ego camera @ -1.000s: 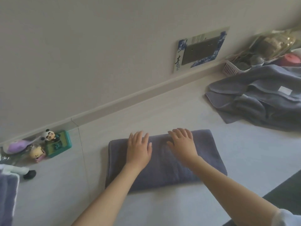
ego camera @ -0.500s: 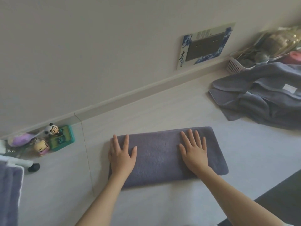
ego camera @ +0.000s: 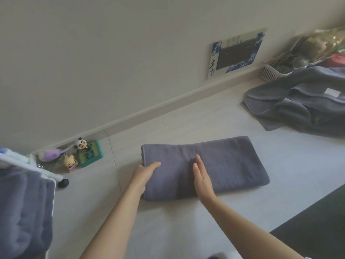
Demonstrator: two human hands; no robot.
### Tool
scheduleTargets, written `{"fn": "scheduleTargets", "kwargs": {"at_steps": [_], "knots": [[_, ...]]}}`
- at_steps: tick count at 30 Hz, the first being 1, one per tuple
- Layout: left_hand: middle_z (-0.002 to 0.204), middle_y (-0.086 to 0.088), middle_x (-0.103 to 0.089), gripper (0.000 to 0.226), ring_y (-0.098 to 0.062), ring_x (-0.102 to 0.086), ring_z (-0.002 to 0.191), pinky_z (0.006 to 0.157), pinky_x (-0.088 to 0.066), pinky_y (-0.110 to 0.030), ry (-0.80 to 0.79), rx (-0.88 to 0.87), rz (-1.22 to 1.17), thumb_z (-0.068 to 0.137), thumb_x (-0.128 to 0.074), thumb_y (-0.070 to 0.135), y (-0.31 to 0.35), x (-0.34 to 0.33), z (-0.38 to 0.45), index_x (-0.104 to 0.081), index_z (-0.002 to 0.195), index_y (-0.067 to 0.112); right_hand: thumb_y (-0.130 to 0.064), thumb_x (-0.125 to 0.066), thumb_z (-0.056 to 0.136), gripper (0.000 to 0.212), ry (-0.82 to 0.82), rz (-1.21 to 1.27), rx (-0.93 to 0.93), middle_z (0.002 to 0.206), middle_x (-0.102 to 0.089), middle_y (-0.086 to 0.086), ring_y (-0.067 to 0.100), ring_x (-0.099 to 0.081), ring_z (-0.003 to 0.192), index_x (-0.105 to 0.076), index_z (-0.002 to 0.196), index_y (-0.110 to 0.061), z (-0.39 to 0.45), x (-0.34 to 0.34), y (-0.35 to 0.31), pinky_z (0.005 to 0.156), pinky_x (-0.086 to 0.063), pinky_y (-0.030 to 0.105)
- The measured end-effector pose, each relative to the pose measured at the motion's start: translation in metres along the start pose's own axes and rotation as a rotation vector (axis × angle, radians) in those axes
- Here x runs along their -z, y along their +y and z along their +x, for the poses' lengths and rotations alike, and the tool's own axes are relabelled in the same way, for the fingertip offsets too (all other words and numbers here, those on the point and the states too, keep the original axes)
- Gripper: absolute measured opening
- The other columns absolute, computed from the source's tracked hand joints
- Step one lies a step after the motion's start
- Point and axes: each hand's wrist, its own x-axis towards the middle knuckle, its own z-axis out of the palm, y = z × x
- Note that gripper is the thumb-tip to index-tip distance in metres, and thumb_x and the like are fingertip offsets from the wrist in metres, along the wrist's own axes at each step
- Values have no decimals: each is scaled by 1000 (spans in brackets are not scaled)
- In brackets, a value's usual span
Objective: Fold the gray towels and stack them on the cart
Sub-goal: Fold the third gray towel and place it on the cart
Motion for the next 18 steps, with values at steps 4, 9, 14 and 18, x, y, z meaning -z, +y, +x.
{"fn": "scheduleTargets", "kwargs": {"at_steps": [4, 9, 14, 18], "knots": [[111, -11, -64, 40, -26, -64, 96, 89, -52, -40, -48, -140, 59, 80, -71, 25, 21, -12, -28, -51, 110, 7, -31, -30, 102, 46, 23, 20, -7, 152, -27, -10, 6, -23, 140, -27, 147, -24, 1, 2, -1, 110, -14, 20], [114, -6, -54, 58, -24, -57, 103, 93, -46, -37, -112, -286, 177, 82, -70, 24, 51, -44, -67, -30, 121, 10, -43, -29, 100, 50, -34, 121, -111, 149, -34, -6, 12, -31, 136, -34, 144, -20, 8, 17, -12, 114, -19, 28], [107, -1, -48, 59, -19, -51, 93, 81, -39, -27, -108, -429, 368, 83, -69, 31, 77, -88, -94, -29, 120, 9, -32, -30, 102, 42, 123, 238, -22, 129, -54, 6, 15, -52, 113, -48, 133, -10, 20, 75, -33, 94, -39, 27], [102, 0, -52, 50, -21, -55, 95, 76, -38, -25, -44, -527, 449, 80, -71, 32, 82, -142, -105, -30, 103, 15, -32, -30, 101, 42, 193, 71, -35, 131, -54, 4, 19, -49, 123, -52, 131, -14, 44, 142, -32, 106, -35, 35]]}}
